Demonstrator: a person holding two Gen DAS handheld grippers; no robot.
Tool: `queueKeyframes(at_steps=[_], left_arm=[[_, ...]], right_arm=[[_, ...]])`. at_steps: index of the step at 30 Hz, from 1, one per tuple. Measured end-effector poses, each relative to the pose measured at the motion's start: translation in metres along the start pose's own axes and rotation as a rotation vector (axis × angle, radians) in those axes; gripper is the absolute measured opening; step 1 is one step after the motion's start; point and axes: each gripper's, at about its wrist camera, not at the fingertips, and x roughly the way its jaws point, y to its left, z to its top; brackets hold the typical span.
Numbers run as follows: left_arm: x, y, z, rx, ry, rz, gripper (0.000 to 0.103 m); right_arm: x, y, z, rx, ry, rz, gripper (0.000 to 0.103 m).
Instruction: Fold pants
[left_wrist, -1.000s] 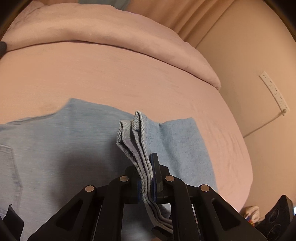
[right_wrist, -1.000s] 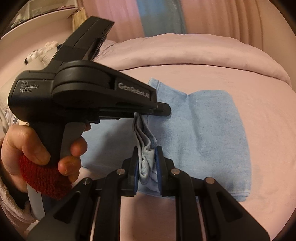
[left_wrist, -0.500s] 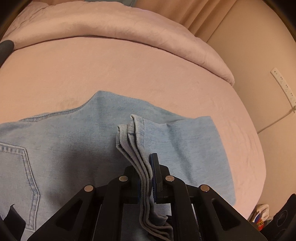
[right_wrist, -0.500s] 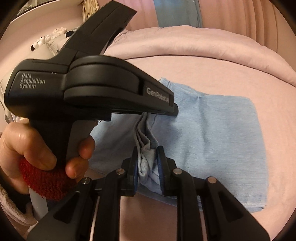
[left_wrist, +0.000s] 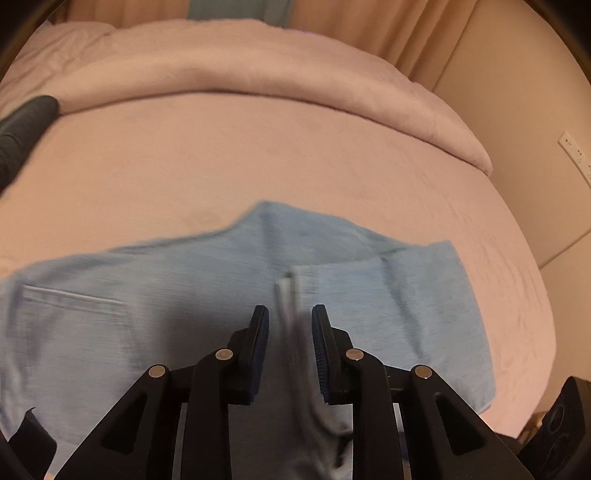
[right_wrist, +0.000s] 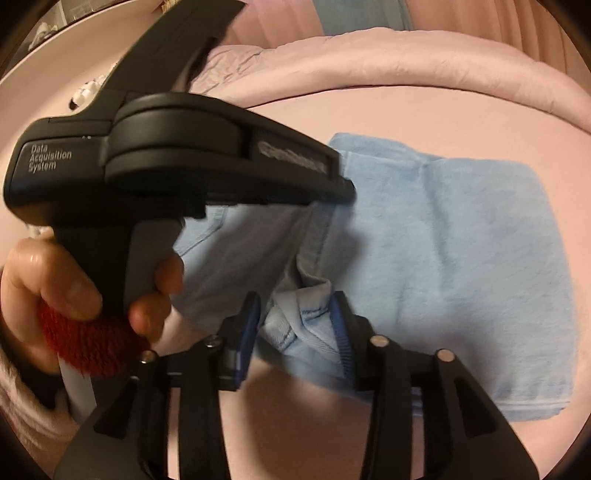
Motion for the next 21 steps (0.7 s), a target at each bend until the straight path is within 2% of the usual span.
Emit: queueKeyframes(at_steps=[1,5,9,10,12,16,19,21], left_arm=[[-0.005,0.002,0.0,-0.003,-0.009,0.006,0.021],[-0.022,0.001,-0.007,0.019,-0.043,0.009,0.021],[-0.025,-0.018,-0.018,0.084,-0.042,-0.026,0.021],[-0.024,-0.023,-0.019,0.098,-0.04,-0.036,0.021],[-0.021,-0.042,-0.025,0.15,-0.032,-0.074,0.021],[-0.008,-0.072,-0.035,0.244,-0.009,-0.113,0.021],[0.004,-0.08,-0.042,0.268,0.022,-0.11,0.021],[0.015,-0.079,-0.048,0.273,0.052,-0.096,0.021]], right_arm=[[-0.003,-0.001,0.001,0.004,-0.002,0.014,0.05],[-0.028,-0.009,0.005,0.032,-0.026,0.133,0.05],[-0.066,-0.038,0.013,0.087,-0.111,0.127,0.049],[-0.071,-0.044,0.015,0.101,-0.121,0.117,0.047],[-0.085,-0.068,0.02,0.145,-0.147,0.026,0.046],[-0.093,-0.107,0.036,0.211,-0.164,-0.122,0.031],[-0.089,-0.122,0.05,0.218,-0.156,-0.189,0.026],[-0.081,-0.124,0.063,0.201,-0.149,-0.204,0.025]])
